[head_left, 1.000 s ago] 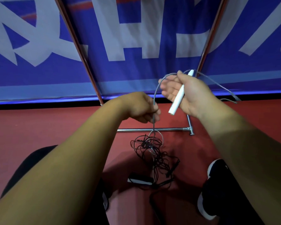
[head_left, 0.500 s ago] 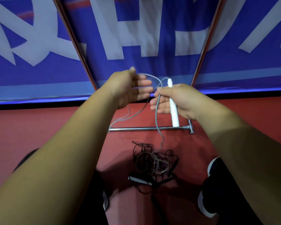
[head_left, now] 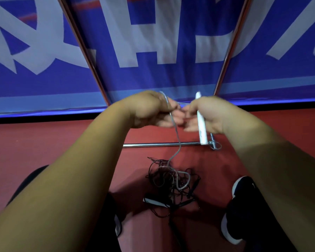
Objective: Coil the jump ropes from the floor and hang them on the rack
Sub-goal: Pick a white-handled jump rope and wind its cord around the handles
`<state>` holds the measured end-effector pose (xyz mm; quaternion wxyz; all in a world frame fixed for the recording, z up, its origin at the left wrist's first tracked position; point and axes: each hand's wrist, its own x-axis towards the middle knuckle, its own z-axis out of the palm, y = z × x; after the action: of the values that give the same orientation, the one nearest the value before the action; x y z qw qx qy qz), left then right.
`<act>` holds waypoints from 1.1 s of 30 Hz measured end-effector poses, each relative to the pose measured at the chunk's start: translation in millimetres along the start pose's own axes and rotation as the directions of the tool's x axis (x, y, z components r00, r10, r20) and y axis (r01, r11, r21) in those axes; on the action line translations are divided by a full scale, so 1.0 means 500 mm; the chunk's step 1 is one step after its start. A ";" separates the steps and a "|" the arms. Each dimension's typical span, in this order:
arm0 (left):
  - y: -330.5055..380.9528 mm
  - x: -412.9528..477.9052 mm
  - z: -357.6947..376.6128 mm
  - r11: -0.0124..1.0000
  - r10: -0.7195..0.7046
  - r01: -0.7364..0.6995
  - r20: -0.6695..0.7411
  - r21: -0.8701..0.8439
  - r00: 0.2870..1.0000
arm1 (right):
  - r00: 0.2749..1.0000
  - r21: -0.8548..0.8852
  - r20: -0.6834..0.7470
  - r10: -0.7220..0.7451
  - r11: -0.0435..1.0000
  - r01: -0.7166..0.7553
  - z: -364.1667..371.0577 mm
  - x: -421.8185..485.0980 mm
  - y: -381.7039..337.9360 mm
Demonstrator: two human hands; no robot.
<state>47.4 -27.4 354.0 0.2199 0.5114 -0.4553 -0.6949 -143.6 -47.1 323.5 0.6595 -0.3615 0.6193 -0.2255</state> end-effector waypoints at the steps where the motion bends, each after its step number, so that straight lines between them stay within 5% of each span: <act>1: 0.009 0.001 -0.004 0.987 0.048 -0.060 -0.082 -0.148 0.995 | 0.996 -0.182 0.055 0.065 0.982 -0.054 0.000 -0.003 0.011; 4: 0.018 0.015 -0.021 0.879 0.110 -0.226 -0.283 -0.421 0.953 | 0.948 -0.450 0.269 0.169 0.893 -0.032 0.009 -0.031 0.023; 8: 0.012 0.034 -0.040 0.769 0.077 -0.312 -0.404 -0.558 0.912 | 0.946 -0.200 0.324 0.017 0.978 0.051 0.031 -0.060 0.005; 11: 0.004 0.030 -0.035 0.909 0.016 -0.165 -0.364 -0.382 0.931 | 0.966 0.048 0.208 -0.151 0.988 0.144 0.036 -0.060 -0.016; 13: -0.008 0.022 -0.023 0.997 -0.030 0.011 -0.264 -0.073 0.964 | 0.963 0.224 0.141 -0.228 0.955 0.194 0.033 -0.052 -0.027; 16: -0.034 0.011 -0.004 0.878 -0.155 0.134 0.007 0.460 0.988 | 0.950 0.499 0.080 -0.301 0.837 0.223 0.023 -0.044 -0.037; 18: -0.049 0.010 0.002 0.803 -0.219 0.102 0.132 0.588 0.967 | 0.942 0.640 0.043 -0.333 0.733 0.230 0.015 -0.043 -0.043; 23: -0.058 0.012 0.009 0.829 -0.210 0.050 0.227 0.557 0.951 | 0.940 0.789 -0.018 -0.341 0.572 0.223 -0.004 -0.033 -0.049; 26: -0.045 0.021 0.007 0.875 -0.105 0.091 0.001 0.476 0.994 | 0.955 0.826 -0.025 -0.297 0.532 0.187 -0.013 -0.028 -0.045; 29: -0.044 0.038 -0.008 0.901 0.032 0.083 -0.256 0.427 0.966 | 0.963 0.824 -0.021 -0.270 0.540 0.169 -0.018 -0.029 -0.044; 33: -0.038 0.026 -0.012 0.926 0.062 -0.028 -0.077 0.378 0.995 | 0.961 0.820 0.003 -0.276 0.551 0.156 -0.015 -0.034 -0.045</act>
<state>51.0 -30.9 330.8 0.1535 0.5636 -0.5815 -0.5663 -149.5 -50.4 351.7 0.7575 -0.1067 0.3529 -0.5389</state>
